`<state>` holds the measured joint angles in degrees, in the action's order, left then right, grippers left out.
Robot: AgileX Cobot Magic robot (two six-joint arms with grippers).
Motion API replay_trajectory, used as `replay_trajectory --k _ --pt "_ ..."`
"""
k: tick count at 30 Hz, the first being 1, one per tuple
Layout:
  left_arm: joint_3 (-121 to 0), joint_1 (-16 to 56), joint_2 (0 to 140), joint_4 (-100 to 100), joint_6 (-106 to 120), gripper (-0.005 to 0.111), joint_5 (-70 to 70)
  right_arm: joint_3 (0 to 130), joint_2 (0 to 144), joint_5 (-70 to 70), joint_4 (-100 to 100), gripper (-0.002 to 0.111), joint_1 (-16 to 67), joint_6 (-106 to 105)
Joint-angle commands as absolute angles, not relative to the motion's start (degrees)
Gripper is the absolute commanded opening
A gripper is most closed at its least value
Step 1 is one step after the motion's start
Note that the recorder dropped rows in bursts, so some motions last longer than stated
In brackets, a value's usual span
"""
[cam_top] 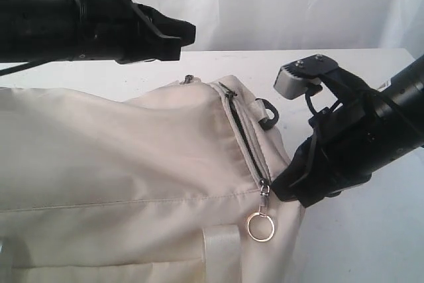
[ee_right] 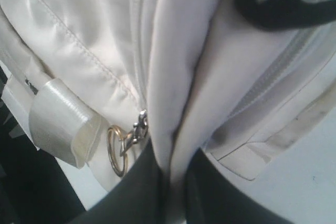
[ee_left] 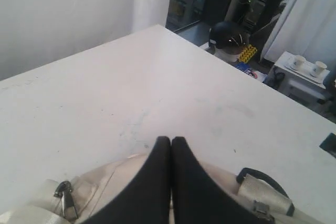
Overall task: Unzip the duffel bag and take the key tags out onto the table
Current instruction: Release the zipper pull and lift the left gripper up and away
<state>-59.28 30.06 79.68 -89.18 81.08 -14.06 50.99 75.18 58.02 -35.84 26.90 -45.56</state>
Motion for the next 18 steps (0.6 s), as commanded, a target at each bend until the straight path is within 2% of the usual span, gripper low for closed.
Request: replay_trajectory --k 1,6,11,13,16,18 --pt "-59.48 29.85 79.29 -87.46 81.2 0.0 -17.82 50.63 75.04 60.0 -33.6 0.0 26.93 -46.27" --pt "-59.48 29.85 79.29 -72.71 81.33 0.0 -21.38 50.63 75.04 60.0 -33.6 0.0 26.93 -46.27" --pt "-59.48 29.85 79.29 -66.13 83.45 0.003 -24.58 50.63 75.04 60.0 -33.84 0.0 26.93 -46.27" --pt "-59.48 29.85 79.29 -65.89 87.65 0.012 -26.09 50.63 75.04 60.0 -33.97 0.0 26.93 -46.27" --pt "-59.48 29.85 79.29 -65.89 94.63 0.044 -26.53 50.63 75.04 59.88 -34.05 0.0 26.93 -46.0" --pt "-59.48 29.85 79.29 -65.89 97.54 0.054 -26.53 50.63 75.04 60.0 -34.05 0.0 26.93 -46.0"
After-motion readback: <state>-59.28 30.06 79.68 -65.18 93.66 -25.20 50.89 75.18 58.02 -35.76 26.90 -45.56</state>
